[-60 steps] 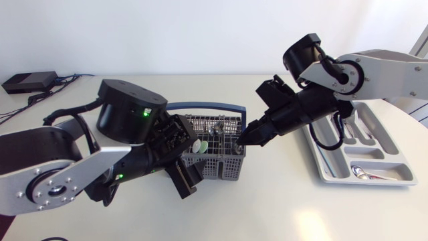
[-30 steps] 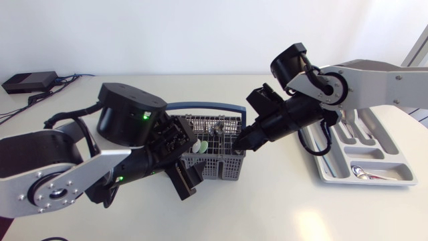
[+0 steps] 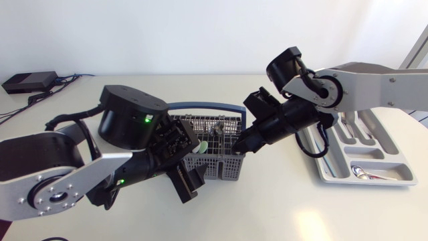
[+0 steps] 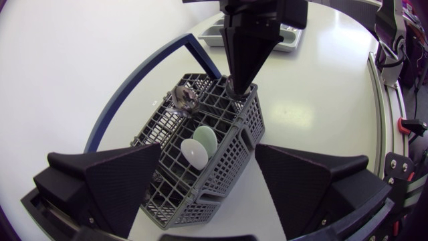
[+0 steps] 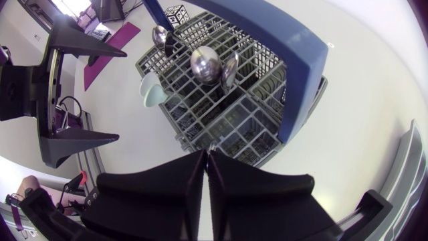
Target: Transfer all utensils from the basket to the drawer tray.
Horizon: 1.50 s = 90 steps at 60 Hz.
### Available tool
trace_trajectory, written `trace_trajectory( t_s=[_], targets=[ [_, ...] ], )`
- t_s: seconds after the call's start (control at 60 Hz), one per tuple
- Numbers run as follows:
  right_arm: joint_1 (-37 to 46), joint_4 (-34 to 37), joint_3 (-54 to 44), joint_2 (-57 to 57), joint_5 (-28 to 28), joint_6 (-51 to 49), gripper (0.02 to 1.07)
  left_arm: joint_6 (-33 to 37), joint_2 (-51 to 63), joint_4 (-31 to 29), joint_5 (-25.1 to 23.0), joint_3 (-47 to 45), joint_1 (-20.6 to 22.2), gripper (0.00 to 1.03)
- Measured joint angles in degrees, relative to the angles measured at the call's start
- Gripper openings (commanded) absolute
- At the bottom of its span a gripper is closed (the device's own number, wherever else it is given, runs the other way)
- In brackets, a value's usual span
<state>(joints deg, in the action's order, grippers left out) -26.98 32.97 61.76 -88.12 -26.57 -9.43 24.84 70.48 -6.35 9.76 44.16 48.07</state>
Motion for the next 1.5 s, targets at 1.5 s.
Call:
trace_trajectory(
  t_s=[1.5],
  targets=[
    [37.97,16.90,-3.72,25.00,3.28,-20.59,0.08,0.24,1.20,1.14,-0.02,0.90,0.39,0.98]
  ],
)
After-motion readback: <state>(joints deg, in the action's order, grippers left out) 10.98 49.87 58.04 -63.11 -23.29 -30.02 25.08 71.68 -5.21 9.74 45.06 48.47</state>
